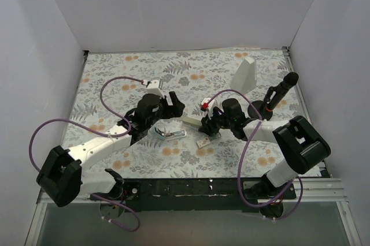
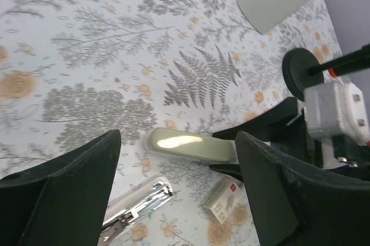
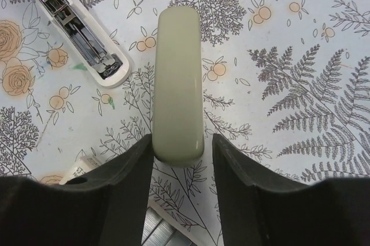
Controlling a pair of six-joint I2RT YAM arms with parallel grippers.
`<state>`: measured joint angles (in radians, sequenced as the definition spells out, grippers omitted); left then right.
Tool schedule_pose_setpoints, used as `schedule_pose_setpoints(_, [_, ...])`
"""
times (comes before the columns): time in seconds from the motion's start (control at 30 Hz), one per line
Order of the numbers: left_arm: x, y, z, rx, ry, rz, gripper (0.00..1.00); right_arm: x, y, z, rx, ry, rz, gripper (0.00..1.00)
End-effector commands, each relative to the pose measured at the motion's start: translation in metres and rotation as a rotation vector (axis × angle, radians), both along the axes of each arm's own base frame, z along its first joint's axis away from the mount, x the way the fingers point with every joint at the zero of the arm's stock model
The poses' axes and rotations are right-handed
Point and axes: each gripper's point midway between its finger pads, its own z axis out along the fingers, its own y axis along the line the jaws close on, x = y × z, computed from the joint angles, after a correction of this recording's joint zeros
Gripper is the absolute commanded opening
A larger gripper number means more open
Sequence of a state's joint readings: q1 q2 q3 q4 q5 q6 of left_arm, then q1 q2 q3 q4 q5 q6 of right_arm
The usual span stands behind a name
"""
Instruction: Load the staples into the stapler
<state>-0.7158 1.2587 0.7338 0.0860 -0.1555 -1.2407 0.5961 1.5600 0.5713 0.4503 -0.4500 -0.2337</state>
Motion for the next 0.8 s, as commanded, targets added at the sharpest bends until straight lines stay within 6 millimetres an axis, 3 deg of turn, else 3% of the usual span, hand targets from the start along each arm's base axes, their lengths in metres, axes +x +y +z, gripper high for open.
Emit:
schedule_pose_setpoints(0.0, [0.007, 0.052, 0.02, 0.027, -0.082, 0.13, 0.82, 0.007, 0.001, 0.022, 0.03, -0.048, -0.037, 0.56])
schedule_pose_setpoints(0.1, [0.009, 0.078, 0.031, 0.099, -0.147, 0.195, 0.87, 0.005, -0.002, 0.029, 0.038, -0.027, -0.062, 0.62])
schedule_pose_setpoints(0.17, [0.009, 0.095, 0.051, 0.121, -0.213, 0.251, 0.89, 0.004, -0.002, 0.04, 0.061, -0.022, -0.082, 0.63])
schedule_pose_setpoints(0.37, [-0.004, 0.137, 0.08, 0.229, -0.329, 0.336, 0.94, 0.014, -0.008, 0.065, 0.054, -0.029, -0.16, 0.63])
schedule_pose_setpoints(0.47, [-0.012, 0.148, 0.09, 0.259, -0.389, 0.34, 0.98, 0.021, -0.012, 0.061, 0.02, -0.005, -0.212, 0.62])
schedule_pose_setpoints(0.77, [-0.026, 0.16, 0.077, 0.295, -0.438, 0.325, 0.98, 0.02, -0.018, 0.019, -0.078, 0.156, -0.285, 0.59])
